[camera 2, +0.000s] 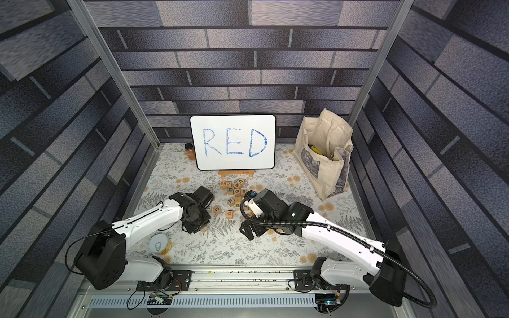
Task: Assemble the uppercase word "red" with letter blocks
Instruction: Place the letter block at the center of the board.
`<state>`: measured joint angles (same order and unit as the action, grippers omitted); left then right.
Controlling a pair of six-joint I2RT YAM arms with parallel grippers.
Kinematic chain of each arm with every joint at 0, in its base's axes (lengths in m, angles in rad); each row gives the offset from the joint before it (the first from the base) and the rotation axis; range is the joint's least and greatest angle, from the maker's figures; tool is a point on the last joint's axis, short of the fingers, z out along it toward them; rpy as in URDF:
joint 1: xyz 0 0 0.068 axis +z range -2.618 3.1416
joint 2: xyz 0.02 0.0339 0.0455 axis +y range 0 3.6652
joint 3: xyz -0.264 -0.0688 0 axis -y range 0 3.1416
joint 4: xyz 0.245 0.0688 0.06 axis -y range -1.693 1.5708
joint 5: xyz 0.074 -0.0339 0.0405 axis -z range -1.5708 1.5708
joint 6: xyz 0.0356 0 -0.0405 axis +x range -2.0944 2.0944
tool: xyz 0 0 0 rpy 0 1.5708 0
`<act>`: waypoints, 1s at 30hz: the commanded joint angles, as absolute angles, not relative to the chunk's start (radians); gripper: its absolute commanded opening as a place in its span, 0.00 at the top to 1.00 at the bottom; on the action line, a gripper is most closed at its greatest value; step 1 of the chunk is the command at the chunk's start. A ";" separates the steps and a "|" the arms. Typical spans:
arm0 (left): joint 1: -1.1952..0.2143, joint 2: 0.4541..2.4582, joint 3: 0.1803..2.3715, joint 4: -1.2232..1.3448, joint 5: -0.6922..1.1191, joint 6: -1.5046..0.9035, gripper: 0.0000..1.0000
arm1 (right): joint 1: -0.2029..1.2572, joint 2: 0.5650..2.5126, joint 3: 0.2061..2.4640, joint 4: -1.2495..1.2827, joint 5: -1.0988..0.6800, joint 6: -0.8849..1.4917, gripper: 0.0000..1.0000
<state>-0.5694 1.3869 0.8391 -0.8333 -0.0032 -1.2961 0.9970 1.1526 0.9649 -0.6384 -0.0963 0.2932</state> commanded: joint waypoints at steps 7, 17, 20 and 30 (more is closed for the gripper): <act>-0.608 1.350 0.819 -0.863 -0.019 -1.690 0.69 | 1.079 1.129 0.925 -0.577 0.022 0.340 0.00; -0.599 1.415 0.831 -0.817 -0.051 -1.882 0.67 | 1.122 1.138 0.915 -0.550 0.098 0.348 0.00; -0.595 1.442 0.812 -0.770 -0.042 -1.925 0.64 | 1.127 1.145 0.920 -0.551 0.137 0.343 0.00; -0.578 1.501 0.873 -0.779 -0.033 -1.904 0.35 | 1.127 1.169 0.937 -0.558 0.152 0.344 0.00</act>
